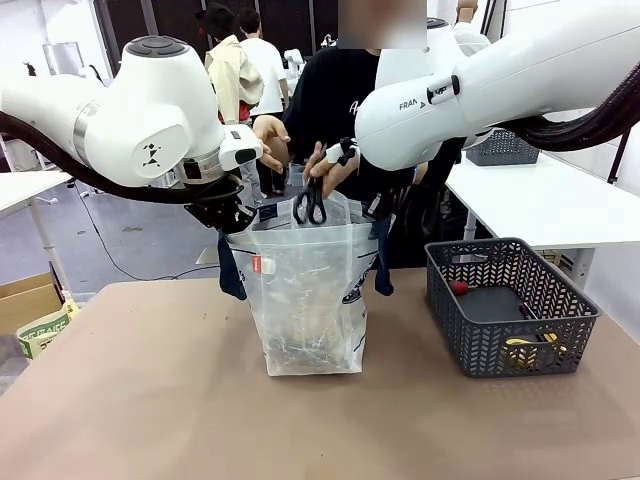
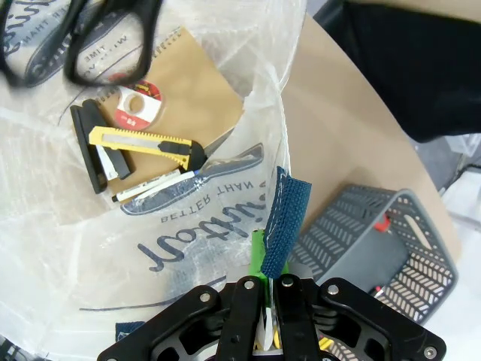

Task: Transfer purchased items from the store into the shopping bag.
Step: Move the Reusable shopping bag to the right side of the table.

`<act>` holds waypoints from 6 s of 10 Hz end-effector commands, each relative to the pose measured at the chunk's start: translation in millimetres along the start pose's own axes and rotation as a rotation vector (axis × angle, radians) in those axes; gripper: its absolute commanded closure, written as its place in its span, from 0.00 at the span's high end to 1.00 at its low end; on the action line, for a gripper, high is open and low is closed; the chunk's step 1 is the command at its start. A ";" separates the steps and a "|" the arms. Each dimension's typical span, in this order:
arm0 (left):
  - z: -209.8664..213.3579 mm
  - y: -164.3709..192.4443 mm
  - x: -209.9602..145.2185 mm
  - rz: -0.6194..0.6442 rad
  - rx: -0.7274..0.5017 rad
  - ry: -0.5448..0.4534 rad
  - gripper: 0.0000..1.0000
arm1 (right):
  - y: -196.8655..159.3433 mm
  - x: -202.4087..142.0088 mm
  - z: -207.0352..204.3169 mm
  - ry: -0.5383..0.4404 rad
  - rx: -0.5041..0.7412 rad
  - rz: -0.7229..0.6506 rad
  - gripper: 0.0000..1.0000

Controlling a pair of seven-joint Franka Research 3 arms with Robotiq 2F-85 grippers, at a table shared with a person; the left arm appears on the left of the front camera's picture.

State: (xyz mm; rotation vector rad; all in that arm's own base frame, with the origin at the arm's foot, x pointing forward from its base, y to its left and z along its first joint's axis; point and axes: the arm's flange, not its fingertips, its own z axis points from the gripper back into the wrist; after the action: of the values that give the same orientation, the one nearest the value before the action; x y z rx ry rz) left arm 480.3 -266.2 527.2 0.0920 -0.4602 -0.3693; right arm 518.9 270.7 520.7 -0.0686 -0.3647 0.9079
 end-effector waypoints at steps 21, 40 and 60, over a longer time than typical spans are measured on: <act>1.0 1.9 0.2 0.000 0.004 -0.003 0.00 | -1.1 -0.8 0.2 0.000 -0.001 0.000 0.00; 1.0 1.9 0.2 0.000 0.004 -0.003 0.00 | -1.1 -0.8 0.2 0.000 -0.001 0.000 0.00; 1.0 1.9 0.2 0.000 0.004 -0.003 0.00 | -1.1 -0.8 0.2 0.000 -0.001 0.000 0.00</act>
State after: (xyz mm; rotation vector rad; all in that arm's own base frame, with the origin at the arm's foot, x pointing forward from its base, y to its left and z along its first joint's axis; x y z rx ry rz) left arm 480.3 -266.3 527.2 0.0920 -0.4602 -0.3693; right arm 519.0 270.7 520.3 -0.0685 -0.3639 0.9079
